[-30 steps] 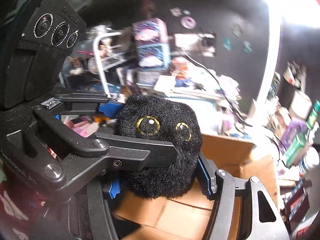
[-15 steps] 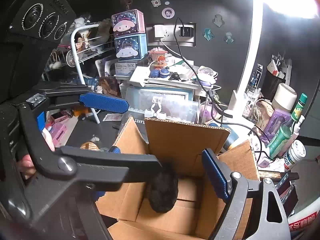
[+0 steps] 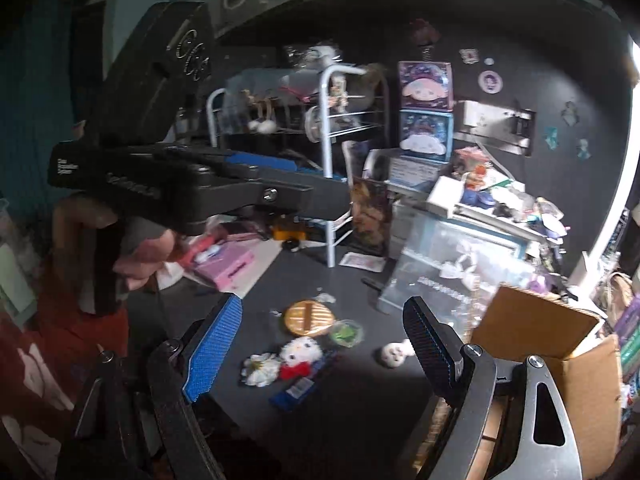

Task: Organize objects
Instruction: 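Reach both tools down to the white Hello Kitty plush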

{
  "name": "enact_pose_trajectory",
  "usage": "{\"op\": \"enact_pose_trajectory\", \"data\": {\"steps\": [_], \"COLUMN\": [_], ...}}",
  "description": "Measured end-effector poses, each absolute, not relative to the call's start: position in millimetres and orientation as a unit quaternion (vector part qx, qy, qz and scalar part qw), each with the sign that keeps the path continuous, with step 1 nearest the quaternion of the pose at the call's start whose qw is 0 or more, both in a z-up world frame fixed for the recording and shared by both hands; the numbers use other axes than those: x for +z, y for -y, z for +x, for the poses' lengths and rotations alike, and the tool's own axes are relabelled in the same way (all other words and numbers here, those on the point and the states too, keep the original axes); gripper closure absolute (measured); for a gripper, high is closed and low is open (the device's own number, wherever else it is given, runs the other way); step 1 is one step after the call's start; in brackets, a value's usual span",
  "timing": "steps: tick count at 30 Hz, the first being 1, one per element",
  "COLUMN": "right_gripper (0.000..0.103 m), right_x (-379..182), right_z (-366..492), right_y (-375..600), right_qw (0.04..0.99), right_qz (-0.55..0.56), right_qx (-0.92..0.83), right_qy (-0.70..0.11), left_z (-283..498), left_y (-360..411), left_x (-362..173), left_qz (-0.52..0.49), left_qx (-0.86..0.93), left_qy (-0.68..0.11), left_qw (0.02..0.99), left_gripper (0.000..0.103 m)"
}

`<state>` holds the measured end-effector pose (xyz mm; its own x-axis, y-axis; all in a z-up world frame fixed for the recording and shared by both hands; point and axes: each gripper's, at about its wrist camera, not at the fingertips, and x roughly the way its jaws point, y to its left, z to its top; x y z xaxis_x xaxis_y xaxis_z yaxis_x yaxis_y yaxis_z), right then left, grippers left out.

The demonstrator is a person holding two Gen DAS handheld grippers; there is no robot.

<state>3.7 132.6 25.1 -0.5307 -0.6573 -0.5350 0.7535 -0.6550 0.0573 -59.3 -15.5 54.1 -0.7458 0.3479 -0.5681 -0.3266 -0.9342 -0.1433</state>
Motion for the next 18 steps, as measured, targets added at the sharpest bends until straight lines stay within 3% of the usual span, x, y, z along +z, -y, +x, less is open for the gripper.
{"op": "enact_pose_trajectory", "data": {"steps": [5,9,12,18], "right_gripper": [0.022,0.023,0.034,0.046], "right_x": [-30,-79,-106,-132], "right_z": [3,-8,-25,-52], "right_y": [-95,-75,-65,-57], "right_qw": [0.461,0.421,0.412,0.406], "right_qz": [0.345,0.381,0.406,0.432], "right_qx": [-0.817,-0.822,-0.814,-0.804], "right_qy": [-0.034,-0.055,-0.052,-0.051], "left_z": [-41,-33,-31,-30], "left_y": [55,75,84,98], "left_x": [14,-19,-40,-66], "left_qz": [-0.314,-0.328,-0.34,-0.362], "left_qx": [0.94,0.935,0.931,0.923], "left_qy": [0.028,0.049,0.061,0.075], "left_qw": [0.133,0.128,0.122,0.105], "left_gripper": [0.001,0.001,0.001,0.001]}}
